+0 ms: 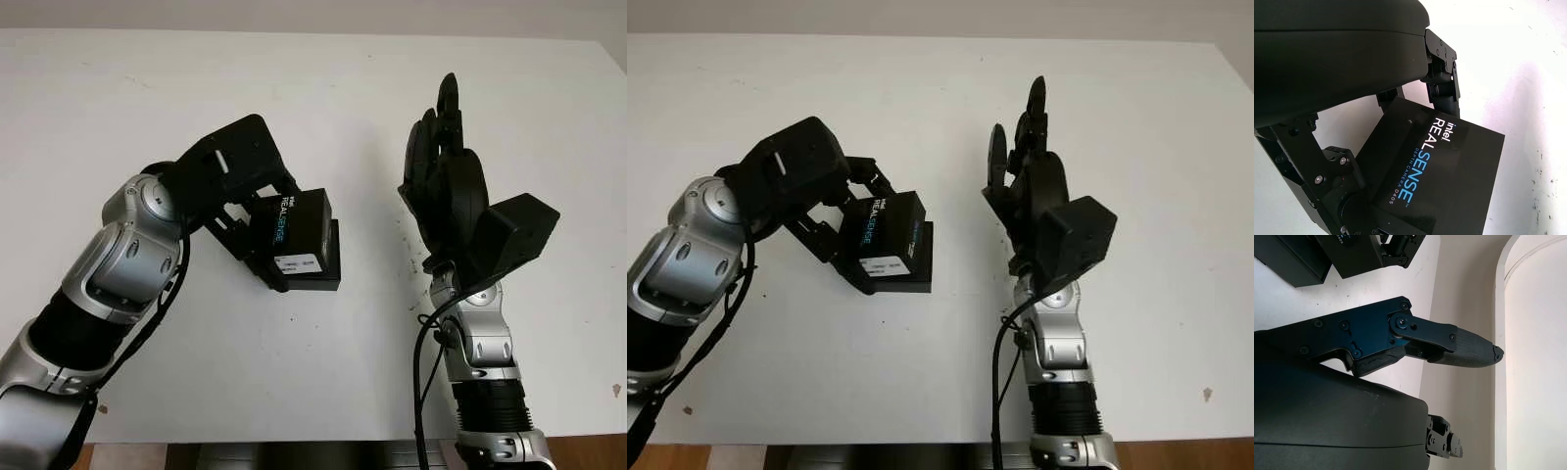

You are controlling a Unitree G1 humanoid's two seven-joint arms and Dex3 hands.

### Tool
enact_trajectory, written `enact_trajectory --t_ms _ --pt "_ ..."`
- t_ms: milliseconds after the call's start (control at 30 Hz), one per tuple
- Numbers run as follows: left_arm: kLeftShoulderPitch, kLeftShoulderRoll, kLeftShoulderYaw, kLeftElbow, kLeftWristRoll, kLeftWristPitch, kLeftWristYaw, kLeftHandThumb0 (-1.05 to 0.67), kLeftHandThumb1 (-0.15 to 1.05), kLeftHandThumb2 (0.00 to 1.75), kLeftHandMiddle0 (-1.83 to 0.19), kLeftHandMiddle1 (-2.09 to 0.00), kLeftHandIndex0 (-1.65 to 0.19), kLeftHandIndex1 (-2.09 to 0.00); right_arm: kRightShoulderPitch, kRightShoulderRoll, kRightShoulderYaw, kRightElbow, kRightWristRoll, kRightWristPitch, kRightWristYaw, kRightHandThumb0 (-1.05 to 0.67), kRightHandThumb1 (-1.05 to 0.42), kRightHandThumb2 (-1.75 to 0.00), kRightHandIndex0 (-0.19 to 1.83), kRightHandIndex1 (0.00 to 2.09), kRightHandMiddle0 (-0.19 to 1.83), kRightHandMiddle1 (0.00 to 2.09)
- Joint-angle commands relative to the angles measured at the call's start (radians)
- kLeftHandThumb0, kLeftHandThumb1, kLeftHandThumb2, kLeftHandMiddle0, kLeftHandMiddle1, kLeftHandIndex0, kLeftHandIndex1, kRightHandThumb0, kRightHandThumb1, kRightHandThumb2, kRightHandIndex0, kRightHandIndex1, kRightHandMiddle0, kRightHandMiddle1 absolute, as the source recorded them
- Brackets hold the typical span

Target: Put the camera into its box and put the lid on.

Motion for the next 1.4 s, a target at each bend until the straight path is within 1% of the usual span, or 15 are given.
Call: enact_trajectory --t_ms 0,267,400,567,600,633,700,733,767,867,900,967,1000,1167,1367 --pt "0.020 -0.031 -0.027 -0.032 -0.018 -0.014 -0.011 -0.14 0.99 0.05 -0.36 -1.56 -0.26 -1.55 0.010 0.002 -0.001 -0.014 0.001 -0.001 -0.002 -0.81 -1.05 -0.62 -0.19 0.00 -0.19 0.00" --pt "0.024 -0.035 -0.054 -0.045 -0.018 0.004 -0.016 -0.16 0.98 0.05 -0.37 -1.56 -0.28 -1.56 0.005 0.004 0.002 0.000 -0.002 -0.003 -0.008 -0.82 -1.05 -0.62 -0.19 0.00 -0.19 0.00" --pt "0.023 -0.039 -0.067 -0.056 -0.015 0.018 -0.014 -0.17 0.98 0.05 -0.43 -1.59 -0.27 -1.54 0.003 0.008 0.004 0.002 0.001 -0.004 -0.011 -0.83 -1.05 -0.62 -0.19 0.00 -0.19 0.00" --pt "0.034 -0.048 -0.068 -0.073 -0.019 0.022 0.000 -0.18 0.97 0.05 -0.42 -1.54 -0.30 -1.54 0.005 0.008 0.008 0.011 -0.010 -0.024 -0.014 -0.83 -1.05 -0.63 -0.19 0.00 -0.19 0.00" --pt "0.027 -0.044 -0.081 -0.079 -0.012 0.038 -0.002 -0.18 0.97 0.05 -0.42 -1.53 -0.30 -1.54 0.007 0.010 0.009 0.007 -0.007 -0.021 -0.014 -0.83 -1.05 -0.63 -0.19 0.00 -0.19 0.00" --pt "0.019 -0.040 -0.094 -0.089 -0.007 0.063 -0.006 -0.21 0.97 0.05 -0.39 -1.52 -0.25 -1.51 0.008 0.011 0.008 0.004 -0.004 -0.020 -0.012 -0.82 -1.05 -0.64 -0.19 0.00 -0.19 0.00" --pt "0.004 -0.039 -0.114 -0.115 -0.005 0.126 -0.008 -0.29 0.99 0.06 -0.30 -1.58 0.04 -1.34 0.009 0.014 0.006 0.004 0.006 -0.025 -0.008 -0.78 -1.05 -0.65 -0.19 0.00 -0.19 0.00" --pt "-0.005 -0.035 -0.126 -0.127 -0.008 0.154 -0.014 -0.31 0.99 0.06 -0.13 -1.46 0.11 -1.14 0.009 0.015 0.005 0.006 0.009 -0.028 -0.006 -0.77 -1.05 -0.65 -0.19 0.00 -0.19 0.00" --pt "-0.010 -0.033 -0.132 -0.134 -0.015 0.171 -0.020 -0.36 1.01 0.06 0.02 -1.09 0.16 -0.82 0.010 0.016 0.004 0.008 0.012 -0.031 -0.003 -0.77 -1.05 -0.65 -0.19 0.00 -0.19 0.00" --pt "-0.022 -0.027 -0.147 -0.148 -0.040 0.212 -0.037 -0.44 1.04 0.06 0.13 -0.28 0.18 -0.23 0.007 0.015 0.005 0.015 0.012 -0.028 -0.002 -0.78 -1.05 -0.65 -0.19 0.00 -0.19 0.00" --pt "-0.025 -0.020 -0.156 -0.154 -0.043 0.215 -0.042 -0.46 1.04 0.06 0.16 -0.17 0.19 -0.13 0.005 0.016 0.006 0.017 0.010 -0.023 -0.005 -0.79 -1.05 -0.64 -0.19 0.00 -0.19 0.00" --pt "-0.021 -0.005 -0.167 -0.172 -0.048 0.206 -0.046 -0.51 1.04 0.06 0.18 -0.04 0.19 -0.03 0.003 0.012 0.010 0.022 -0.006 -0.025 -0.011 -0.81 -1.05 -0.64 -0.19 0.00 -0.19 0.00" --pt "-0.023 0.004 -0.178 -0.182 -0.045 0.202 -0.048 -0.53 1.05 0.06 0.19 -0.02 0.19 -0.02 0.003 0.010 0.011 0.024 -0.009 -0.029 -0.010 -0.81 -1.05 -0.65 -0.19 0.00 -0.19 0.00" --pt "-0.042 0.025 -0.202 -0.207 -0.056 0.226 -0.062 -0.57 1.05 0.11 0.19 0.00 0.19 0.00 -0.001 0.015 0.007 0.032 0.003 -0.034 -0.003 -0.79 -1.05 -0.64 -0.19 0.00 -0.19 0.00" --pt "-0.045 0.028 -0.184 -0.233 -0.103 0.274 -0.066 -0.54 1.04 0.08 0.19 0.00 0.19 0.00 -0.001 0.011 0.014 0.037 -0.020 -0.038 -0.015 -0.81 -1.05 -0.65 -0.19 0.00 -0.19 0.00"
